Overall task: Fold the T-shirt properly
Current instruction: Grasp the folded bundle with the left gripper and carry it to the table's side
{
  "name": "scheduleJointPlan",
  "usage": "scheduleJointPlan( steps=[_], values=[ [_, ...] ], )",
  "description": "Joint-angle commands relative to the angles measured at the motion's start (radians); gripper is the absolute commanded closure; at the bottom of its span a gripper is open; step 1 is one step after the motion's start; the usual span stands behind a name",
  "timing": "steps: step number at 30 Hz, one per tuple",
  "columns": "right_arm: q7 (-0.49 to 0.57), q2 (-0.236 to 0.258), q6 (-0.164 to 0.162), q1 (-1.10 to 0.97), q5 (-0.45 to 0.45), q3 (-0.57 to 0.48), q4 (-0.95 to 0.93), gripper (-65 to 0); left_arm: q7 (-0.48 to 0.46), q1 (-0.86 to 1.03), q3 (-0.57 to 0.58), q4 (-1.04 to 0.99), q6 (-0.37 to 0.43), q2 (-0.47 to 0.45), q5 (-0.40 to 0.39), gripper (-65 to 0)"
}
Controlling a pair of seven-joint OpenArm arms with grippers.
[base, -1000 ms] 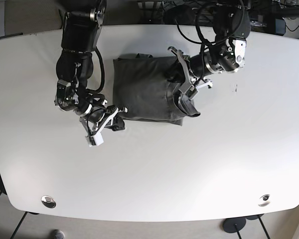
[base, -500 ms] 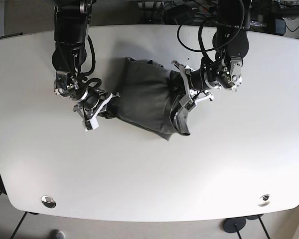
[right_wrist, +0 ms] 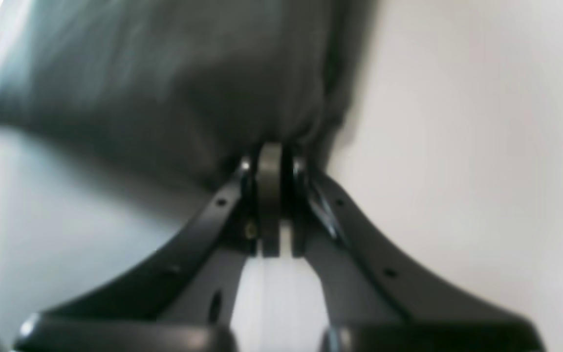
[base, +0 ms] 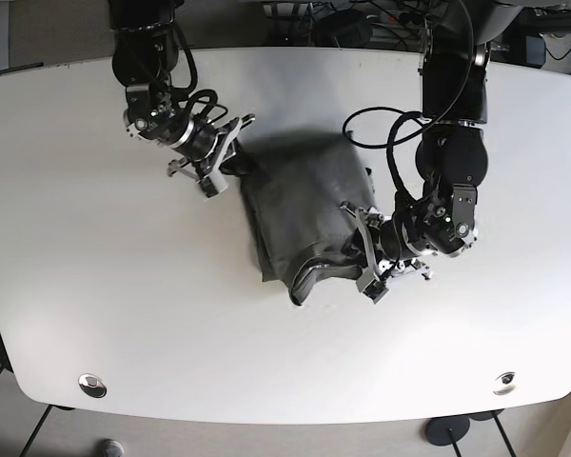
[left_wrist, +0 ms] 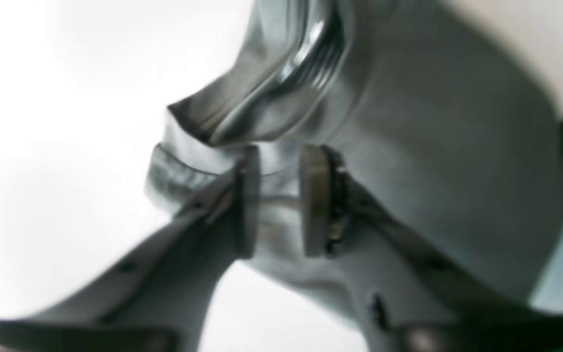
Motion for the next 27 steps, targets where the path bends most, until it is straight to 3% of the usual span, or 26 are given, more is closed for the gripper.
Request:
scheduleJointPlan(
  steps=[1, 3, 8, 12, 15, 16, 21, 24, 27],
  values=[
    [0.014, 0.0, 0.003, 0.008, 0.008, -0.051, 0.04, -2.4, -0.007, 0.01, -0.002, 0.102, 0.005, 0.0, -0.017, -22.4],
    [0.013, -0.012, 0.003, 0.007, 0.008, -0.086, 0.055, -2.4, -0.007, 0.05, -0.002, 0.162, 0.014, 0.005, -0.007, -22.6],
    [0.013, -0.012, 0.003, 0.007, 0.017, -0.083, 0.098, -2.4, -0.103, 0.141, 0.011, 0.205, 0.195, 0.1, 0.135, -24.4],
    [0.013, -0.01, 0.003, 0.013, 0.018, -0.017, 0.101, -2.4, -0.283, 0.221, 0.114, 0.199, 0.341, 0.141, 0.273, -39.2],
    [0.013, -0.015, 0.003, 0.014, 0.018, 0.057, 0.096, -2.4, -0.392, 0.239, 0.168, 0.128, 0.499, 0.167, 0.31, -47.2],
    [0.013, -0.015, 0.003, 0.014, 0.018, 0.077, 0.096, -2.4, -0.413, 0.239, 0.194, 0.085, 0.569, 0.167, 0.312, -47.2],
    [0.013, -0.015, 0.005, 0.016, 0.018, 0.141, 0.095, -2.4, -0.564, 0.237, 0.281, -0.105, 0.739, 0.163, 0.312, -47.6],
    [0.013, -0.015, 0.005, 0.016, 0.018, 0.141, 0.096, -2.4, -0.587, 0.233, 0.301, -0.224, 0.736, 0.12, 0.306, -47.1],
    [0.013, -0.015, 0.005, 0.016, 0.018, 0.141, 0.098, -2.4, -0.576, 0.239, 0.234, -0.218, 0.552, 0.008, 0.304, -47.1]
  ],
)
